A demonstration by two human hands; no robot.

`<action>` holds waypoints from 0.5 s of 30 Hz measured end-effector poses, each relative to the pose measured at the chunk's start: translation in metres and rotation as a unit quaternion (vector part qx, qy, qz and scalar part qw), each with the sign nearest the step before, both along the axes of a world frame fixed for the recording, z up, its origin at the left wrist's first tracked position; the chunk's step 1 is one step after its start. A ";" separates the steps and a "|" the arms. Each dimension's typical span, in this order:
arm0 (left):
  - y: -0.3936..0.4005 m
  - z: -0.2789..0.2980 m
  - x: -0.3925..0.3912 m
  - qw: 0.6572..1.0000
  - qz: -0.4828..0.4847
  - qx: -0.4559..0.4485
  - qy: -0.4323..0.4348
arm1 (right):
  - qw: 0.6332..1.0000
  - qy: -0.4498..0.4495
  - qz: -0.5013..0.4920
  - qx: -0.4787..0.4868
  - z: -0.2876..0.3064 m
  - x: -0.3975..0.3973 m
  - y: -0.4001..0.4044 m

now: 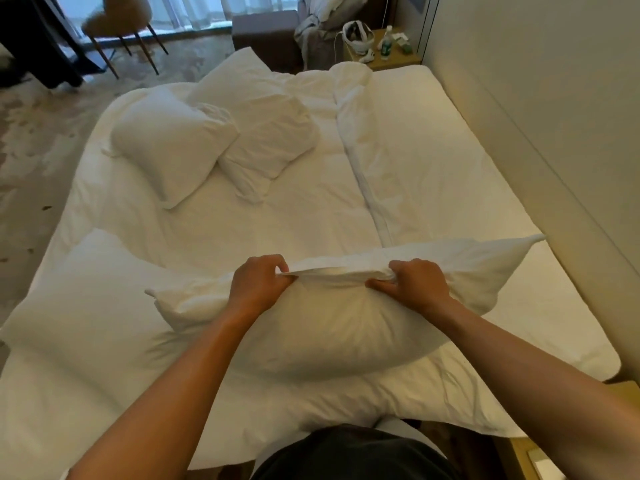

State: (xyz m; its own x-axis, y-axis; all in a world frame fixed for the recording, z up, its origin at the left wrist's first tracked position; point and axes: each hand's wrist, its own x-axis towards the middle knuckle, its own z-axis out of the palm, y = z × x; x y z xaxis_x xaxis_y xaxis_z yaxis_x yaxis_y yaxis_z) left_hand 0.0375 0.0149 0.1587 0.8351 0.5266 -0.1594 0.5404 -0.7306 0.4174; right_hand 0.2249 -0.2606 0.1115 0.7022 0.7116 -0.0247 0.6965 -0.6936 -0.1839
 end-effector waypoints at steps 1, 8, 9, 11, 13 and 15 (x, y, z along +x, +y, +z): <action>0.005 0.008 0.003 1.000 0.000 -0.001 -0.006 | 1.000 0.014 0.002 0.017 0.008 0.001 0.001; 0.010 0.044 0.015 0.996 -0.030 0.066 -0.061 | 0.986 0.070 -0.042 0.146 0.050 -0.008 -0.009; 0.006 0.043 0.016 0.994 -0.037 0.073 -0.066 | 0.985 0.086 -0.050 0.142 0.051 -0.008 -0.010; -0.002 0.035 0.020 0.994 -0.048 0.078 -0.065 | 0.984 0.122 -0.062 0.110 0.047 -0.005 -0.014; -0.013 0.023 0.023 0.993 -0.059 0.085 -0.047 | 0.986 0.132 -0.071 0.074 0.038 -0.001 -0.023; -0.025 0.011 0.026 0.994 -0.060 0.085 -0.030 | 0.984 0.140 -0.085 0.071 0.031 0.005 -0.034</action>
State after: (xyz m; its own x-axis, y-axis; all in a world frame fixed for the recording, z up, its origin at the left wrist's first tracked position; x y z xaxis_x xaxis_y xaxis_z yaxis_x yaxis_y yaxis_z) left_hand 0.0633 -0.0099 0.1692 0.8984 0.4385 -0.0241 0.4236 -0.8510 0.3105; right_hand 0.2296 -0.2947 0.1425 0.7910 0.5949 -0.1432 0.4811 -0.7493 -0.4551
